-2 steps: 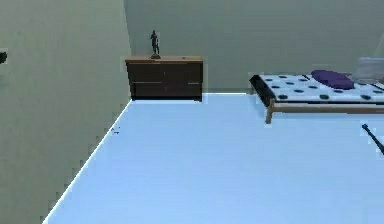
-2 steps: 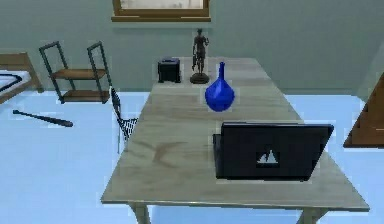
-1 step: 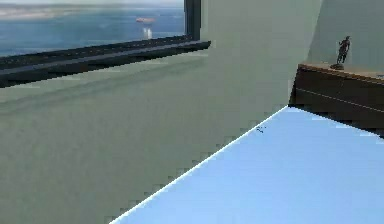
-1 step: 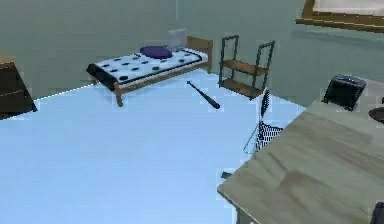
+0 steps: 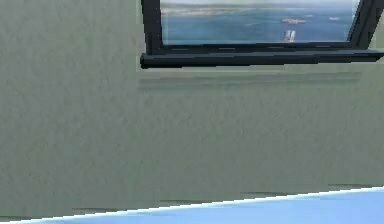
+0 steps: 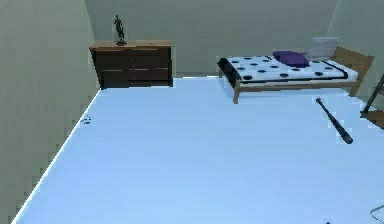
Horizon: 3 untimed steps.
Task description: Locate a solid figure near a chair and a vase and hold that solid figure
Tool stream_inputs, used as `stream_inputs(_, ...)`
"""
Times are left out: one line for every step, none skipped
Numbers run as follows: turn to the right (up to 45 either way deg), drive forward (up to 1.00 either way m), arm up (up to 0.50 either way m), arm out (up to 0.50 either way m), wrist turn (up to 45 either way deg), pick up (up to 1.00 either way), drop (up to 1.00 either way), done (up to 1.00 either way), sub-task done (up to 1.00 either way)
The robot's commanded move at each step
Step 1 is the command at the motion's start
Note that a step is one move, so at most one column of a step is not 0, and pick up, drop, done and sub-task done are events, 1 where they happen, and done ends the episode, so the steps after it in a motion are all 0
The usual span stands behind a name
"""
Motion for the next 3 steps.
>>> stream_inputs(0.0, 0.2, 0.0, 0.0, 0.0, 0.0, 0.0, 0.0, 0.0)
stream_inputs(45.0, 0.0, 0.0, 0.0, 0.0, 0.0, 0.0, 0.0, 0.0)
stream_inputs(27.0, 0.0, 0.0, 0.0, 0.0, 0.0, 0.0, 0.0, 0.0)
